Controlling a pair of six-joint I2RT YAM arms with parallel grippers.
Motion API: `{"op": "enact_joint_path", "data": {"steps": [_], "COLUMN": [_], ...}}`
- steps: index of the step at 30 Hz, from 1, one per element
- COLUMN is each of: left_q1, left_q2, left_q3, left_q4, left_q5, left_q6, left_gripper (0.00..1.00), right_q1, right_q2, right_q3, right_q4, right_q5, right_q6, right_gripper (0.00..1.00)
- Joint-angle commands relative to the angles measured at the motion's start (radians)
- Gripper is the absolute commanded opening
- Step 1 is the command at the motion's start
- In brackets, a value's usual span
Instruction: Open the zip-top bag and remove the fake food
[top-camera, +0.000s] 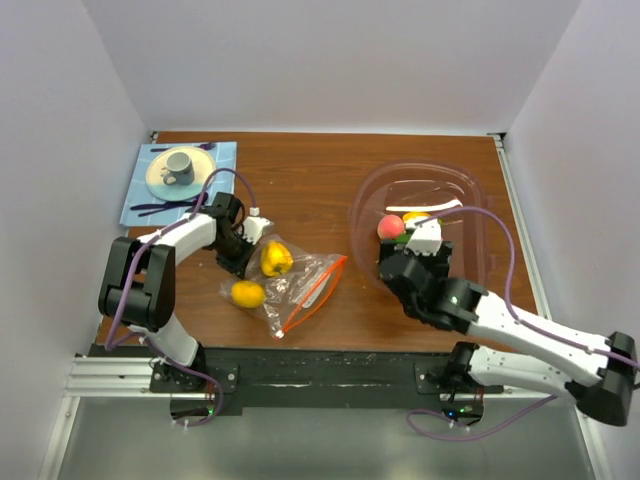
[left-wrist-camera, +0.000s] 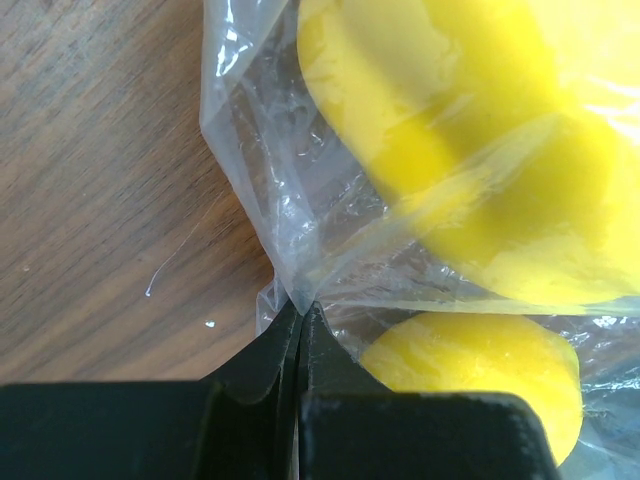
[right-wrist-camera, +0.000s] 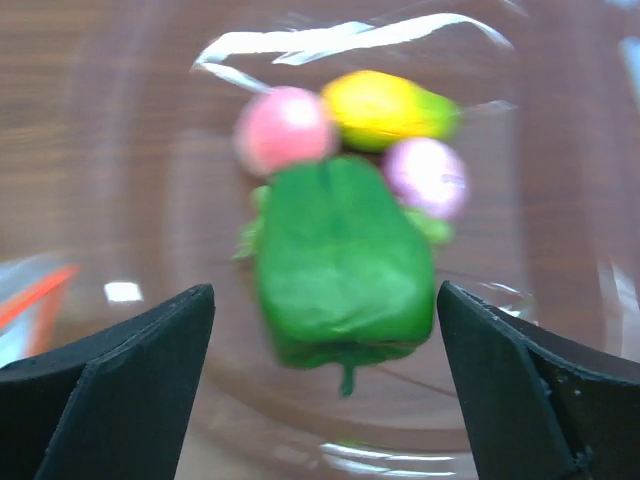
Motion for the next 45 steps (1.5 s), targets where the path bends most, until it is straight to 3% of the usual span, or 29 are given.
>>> {"op": "enact_joint_path", "data": {"steps": [1, 4, 7, 8, 10, 11, 14, 18, 24, 32, 45], "left_q1": [0.011, 0.011, 0.011, 0.011, 0.011, 0.011, 0.011, 0.011, 0.011, -0.011, -0.06], "left_q2": [-0.03, -0.048, -0.061, -0.064, -0.075, -0.078, -0.093, -0.114, -0.113, 0.002, 0.166], "left_q3": [0.004, 0.036, 0.077, 0.088, 0.116, 0.125, 0.163, 0.224, 0.301, 0.422, 0.389], "left_q4": [-0.013, -0.049, -0.095, -0.107, -0.136, -0.144, -0.182, -0.231, -0.268, -0.25, -0.029], "left_q5": [-0.027, 0.002, 0.027, 0.031, 0.038, 0.038, 0.033, 0.01, 0.045, 0.352, 0.334], "left_q6": [0.001, 0.003, 0.003, 0.0, 0.0, 0.0, 0.001, 0.001, -0.002, -0.055, -0.077], "left_gripper": [0.0, 0.0, 0.0, 0.0, 0.01, 0.06, 0.16, 0.27, 0.32, 0.29, 0.22], "right_q1": [-0.102, -0.095, -0.058, -0.046, 0.02, 0.051, 0.189, 0.33, 0.383, 0.387, 0.389], "right_q2": [0.171, 0.195, 0.135, 0.124, 0.124, 0.133, 0.199, 0.254, 0.293, 0.394, 0.65], "right_q3": [0.158, 0.207, 0.167, 0.154, 0.15, 0.155, 0.16, 0.098, -0.046, -0.1, -0.04], "right_q4": [-0.177, -0.113, 0.054, 0.101, 0.131, 0.146, 0.171, 0.272, 0.473, 0.629, 0.797], "right_q5": [0.075, 0.0, -0.112, -0.132, -0.165, -0.169, -0.169, -0.198, -0.295, -0.366, -0.402], "right_q6": [0.122, 0.021, -0.134, -0.154, -0.195, -0.203, -0.223, -0.191, -0.157, -0.157, -0.214], "right_gripper": [0.99, 0.99, 0.86, 0.71, 0.53, 0.34, 0.0, 0.0, 0.0, 0.0, 0.0]}}
